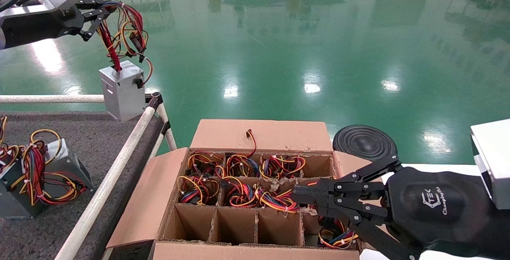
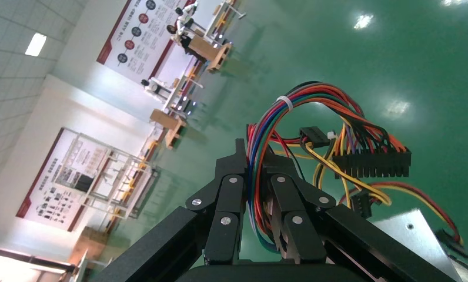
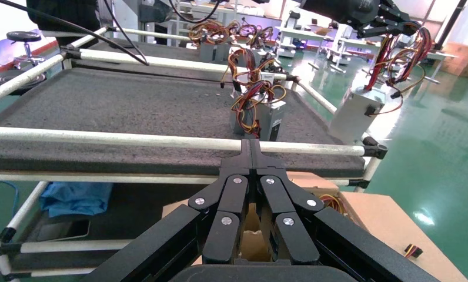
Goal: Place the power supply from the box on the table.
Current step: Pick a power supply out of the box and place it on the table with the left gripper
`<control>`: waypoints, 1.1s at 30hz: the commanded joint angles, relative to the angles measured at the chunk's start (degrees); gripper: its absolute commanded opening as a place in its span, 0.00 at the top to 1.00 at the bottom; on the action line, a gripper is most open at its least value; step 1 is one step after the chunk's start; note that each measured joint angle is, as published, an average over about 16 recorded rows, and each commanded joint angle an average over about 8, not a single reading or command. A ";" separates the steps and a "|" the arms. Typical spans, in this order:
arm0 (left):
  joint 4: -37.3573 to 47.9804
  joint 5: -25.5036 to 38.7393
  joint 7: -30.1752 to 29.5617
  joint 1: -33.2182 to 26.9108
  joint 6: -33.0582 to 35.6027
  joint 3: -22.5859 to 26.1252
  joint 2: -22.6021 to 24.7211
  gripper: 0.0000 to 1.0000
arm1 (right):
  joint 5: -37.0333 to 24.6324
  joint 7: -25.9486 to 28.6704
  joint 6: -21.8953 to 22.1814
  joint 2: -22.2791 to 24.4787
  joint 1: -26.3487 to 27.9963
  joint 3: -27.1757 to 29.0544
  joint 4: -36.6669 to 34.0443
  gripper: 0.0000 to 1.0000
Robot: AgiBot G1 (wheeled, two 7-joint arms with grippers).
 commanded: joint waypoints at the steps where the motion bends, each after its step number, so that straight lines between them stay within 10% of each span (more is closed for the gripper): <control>1: -0.45 -0.20 -0.23 0.04 0.47 0.21 -0.39 1.00 | 0.00 0.00 0.00 0.00 0.00 0.00 0.00 1.00; 33: -2.64 -3.23 -2.72 0.74 4.45 0.62 -7.68 1.00 | 0.00 0.00 0.00 0.00 0.00 0.00 0.00 1.00</control>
